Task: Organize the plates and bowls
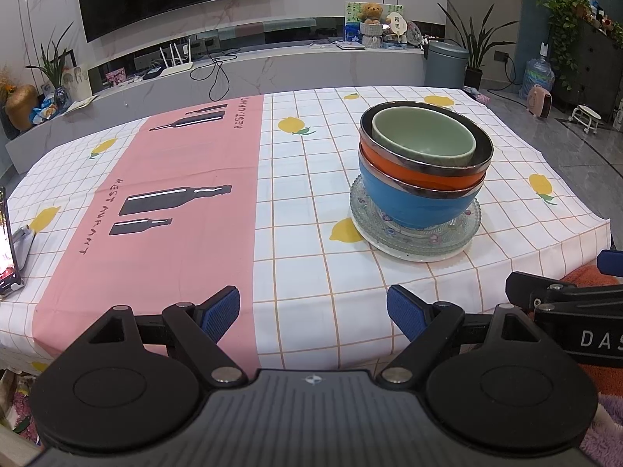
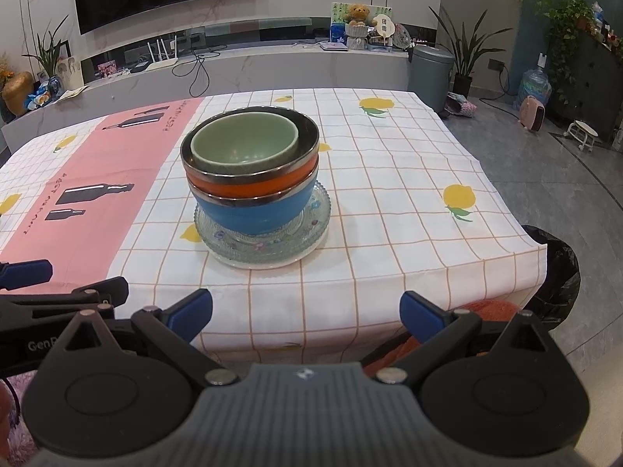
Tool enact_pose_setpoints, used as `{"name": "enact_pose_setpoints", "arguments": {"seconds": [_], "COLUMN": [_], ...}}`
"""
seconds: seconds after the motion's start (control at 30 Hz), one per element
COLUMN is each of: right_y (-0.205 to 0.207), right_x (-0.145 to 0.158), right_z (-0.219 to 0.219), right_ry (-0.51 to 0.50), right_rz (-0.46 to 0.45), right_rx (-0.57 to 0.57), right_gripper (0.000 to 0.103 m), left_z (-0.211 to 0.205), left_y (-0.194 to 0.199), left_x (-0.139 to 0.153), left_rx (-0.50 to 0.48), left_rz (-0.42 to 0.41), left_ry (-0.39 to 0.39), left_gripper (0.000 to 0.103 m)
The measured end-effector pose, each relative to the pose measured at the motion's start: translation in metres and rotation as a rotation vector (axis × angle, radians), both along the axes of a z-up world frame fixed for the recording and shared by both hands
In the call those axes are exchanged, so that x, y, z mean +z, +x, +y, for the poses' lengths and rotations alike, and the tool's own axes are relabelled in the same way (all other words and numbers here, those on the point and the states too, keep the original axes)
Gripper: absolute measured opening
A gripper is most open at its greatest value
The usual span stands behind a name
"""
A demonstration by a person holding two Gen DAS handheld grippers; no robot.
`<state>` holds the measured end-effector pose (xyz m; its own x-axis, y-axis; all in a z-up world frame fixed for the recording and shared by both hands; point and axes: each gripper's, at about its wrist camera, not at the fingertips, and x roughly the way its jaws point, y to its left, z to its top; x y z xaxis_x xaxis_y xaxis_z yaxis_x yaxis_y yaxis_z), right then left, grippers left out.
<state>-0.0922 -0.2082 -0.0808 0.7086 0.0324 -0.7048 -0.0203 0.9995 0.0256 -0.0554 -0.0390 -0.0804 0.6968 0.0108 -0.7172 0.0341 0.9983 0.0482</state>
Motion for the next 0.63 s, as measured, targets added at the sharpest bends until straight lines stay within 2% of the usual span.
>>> {"name": "enact_pose_setpoints", "arguments": {"seconds": [0.63], "right_y": [0.0035], "right_x": [-0.0029], "right_z": [-0.0002], "right_ry": [0.003], "right_rz": [0.018], "right_rx": [0.002], "right_gripper": [0.1], "left_z": [0.0016], "left_y": [0.0014], "left_x": [-0.0007], "left_rx": [-0.001], "left_rz": [0.003], "left_ry": [-0.006], "left_gripper": [0.098]}}
